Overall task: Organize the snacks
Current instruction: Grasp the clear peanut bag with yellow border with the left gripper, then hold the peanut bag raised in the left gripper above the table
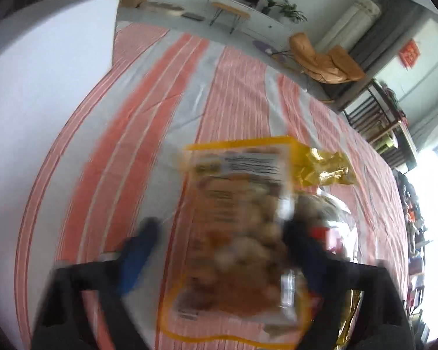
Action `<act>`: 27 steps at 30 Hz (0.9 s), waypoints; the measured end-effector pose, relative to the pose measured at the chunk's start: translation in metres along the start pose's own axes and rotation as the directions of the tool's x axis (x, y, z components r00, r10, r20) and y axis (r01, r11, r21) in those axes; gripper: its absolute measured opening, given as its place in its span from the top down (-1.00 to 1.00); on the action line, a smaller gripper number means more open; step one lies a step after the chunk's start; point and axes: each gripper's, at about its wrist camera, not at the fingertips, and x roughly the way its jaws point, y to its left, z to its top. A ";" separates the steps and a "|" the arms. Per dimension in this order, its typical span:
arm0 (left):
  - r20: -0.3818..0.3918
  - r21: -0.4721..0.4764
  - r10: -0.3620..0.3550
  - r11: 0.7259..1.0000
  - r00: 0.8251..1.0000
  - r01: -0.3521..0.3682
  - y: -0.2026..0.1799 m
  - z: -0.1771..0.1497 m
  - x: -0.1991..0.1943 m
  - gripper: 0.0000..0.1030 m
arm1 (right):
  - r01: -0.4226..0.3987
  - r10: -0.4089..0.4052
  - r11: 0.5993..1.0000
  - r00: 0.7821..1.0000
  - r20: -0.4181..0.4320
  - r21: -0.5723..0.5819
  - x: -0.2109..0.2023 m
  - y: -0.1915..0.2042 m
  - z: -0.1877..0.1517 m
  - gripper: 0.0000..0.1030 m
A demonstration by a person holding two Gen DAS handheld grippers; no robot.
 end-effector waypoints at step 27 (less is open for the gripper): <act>0.169 0.178 0.364 0.903 0.916 -0.392 0.019 -0.171 -0.078 -1.00 | 0.000 0.000 1.000 1.000 -0.001 -0.003 0.001 0.002 0.000 -0.99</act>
